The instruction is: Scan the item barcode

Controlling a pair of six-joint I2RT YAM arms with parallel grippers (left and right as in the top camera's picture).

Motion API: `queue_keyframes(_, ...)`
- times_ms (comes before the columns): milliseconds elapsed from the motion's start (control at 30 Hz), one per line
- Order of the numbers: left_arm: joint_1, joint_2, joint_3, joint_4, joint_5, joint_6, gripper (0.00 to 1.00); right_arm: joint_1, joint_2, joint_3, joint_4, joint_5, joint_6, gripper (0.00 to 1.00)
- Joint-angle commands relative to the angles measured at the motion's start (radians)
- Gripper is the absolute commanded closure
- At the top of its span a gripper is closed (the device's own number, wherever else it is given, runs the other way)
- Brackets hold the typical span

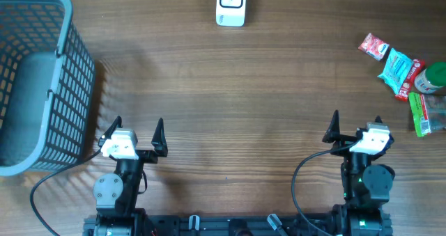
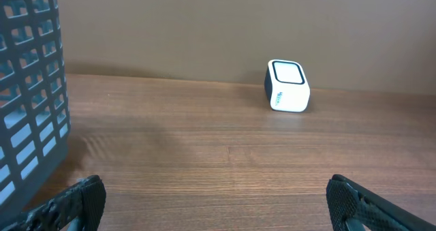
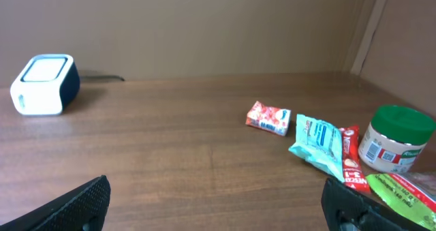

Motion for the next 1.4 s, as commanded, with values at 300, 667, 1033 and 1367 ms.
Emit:
queue_keyframes(300,-0.001,-0.011,-0.013,0.005,-0.013,-0.01,0.0,0.004,0.021,-0.001,0.002,-0.016,-0.033,0.0)
queue_keyframes(667,-0.001,-0.011,-0.013,0.005,-0.013,-0.01,0.0,0.004,-0.13,-0.001,0.001,-0.016,-0.033,0.0)
queue_keyframes(1033,-0.001,-0.011,-0.013,0.006,-0.013,-0.01,0.0,0.003,-0.129,-0.002,0.001,-0.016,-0.033,0.0)
queue_keyframes(1367,-0.001,-0.011,-0.013,0.006,-0.013,-0.01,0.0,0.003,-0.129,-0.001,0.001,-0.016,-0.033,0.0)
